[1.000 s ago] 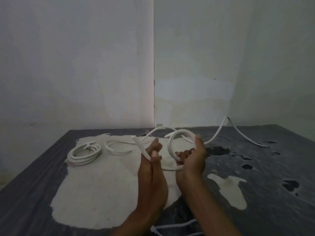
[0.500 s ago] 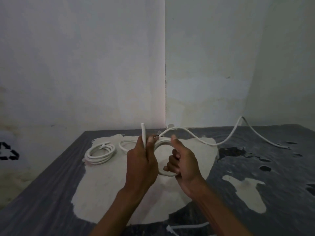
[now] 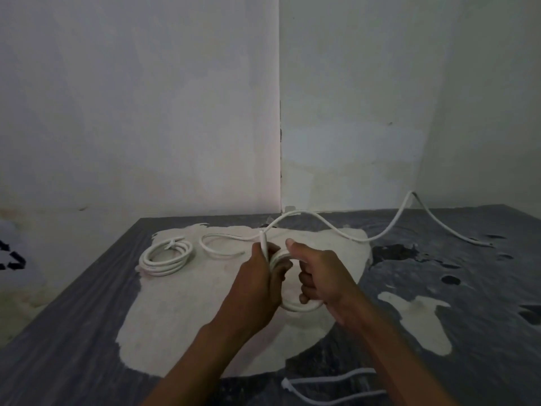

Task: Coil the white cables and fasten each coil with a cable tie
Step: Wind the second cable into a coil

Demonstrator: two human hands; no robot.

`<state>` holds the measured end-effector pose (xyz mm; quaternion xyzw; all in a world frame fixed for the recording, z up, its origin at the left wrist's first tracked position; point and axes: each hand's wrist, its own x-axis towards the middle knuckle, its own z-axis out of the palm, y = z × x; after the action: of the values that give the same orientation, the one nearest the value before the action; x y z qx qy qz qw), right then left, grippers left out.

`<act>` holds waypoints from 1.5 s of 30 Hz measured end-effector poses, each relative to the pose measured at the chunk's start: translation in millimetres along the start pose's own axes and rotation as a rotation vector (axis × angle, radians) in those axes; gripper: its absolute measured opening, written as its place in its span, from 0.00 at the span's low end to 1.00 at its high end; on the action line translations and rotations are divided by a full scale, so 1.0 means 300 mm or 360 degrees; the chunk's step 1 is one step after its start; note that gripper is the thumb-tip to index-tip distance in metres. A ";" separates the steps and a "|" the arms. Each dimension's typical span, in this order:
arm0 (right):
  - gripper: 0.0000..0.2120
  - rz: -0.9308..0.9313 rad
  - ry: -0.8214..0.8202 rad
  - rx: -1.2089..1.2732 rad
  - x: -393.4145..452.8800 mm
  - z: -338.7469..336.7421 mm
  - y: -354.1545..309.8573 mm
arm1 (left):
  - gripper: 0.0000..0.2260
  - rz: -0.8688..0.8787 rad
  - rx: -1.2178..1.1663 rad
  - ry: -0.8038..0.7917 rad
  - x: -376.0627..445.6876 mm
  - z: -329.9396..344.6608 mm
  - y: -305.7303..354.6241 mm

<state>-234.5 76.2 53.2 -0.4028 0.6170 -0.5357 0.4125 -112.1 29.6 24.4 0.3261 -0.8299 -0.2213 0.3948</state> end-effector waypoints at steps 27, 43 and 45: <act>0.12 -0.0496 0.0513 -0.0254 0.058 -0.014 0.070 | 0.05 -0.0799 -0.1286 -0.0767 0.036 -0.029 0.038; 0.19 -0.0741 0.0120 -0.0170 0.051 0.070 0.129 | 0.25 -0.1139 -0.1613 -0.0243 -0.039 -0.014 0.080; 0.14 -0.0701 0.0154 -0.0137 0.052 0.070 0.115 | 0.26 -0.1212 -0.1622 -0.0239 -0.028 -0.017 0.074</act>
<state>-222.0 58.2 16.1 -0.5188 0.5556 -0.6046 0.2380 -112.3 50.4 37.0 0.3531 -0.4721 -0.7351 0.3347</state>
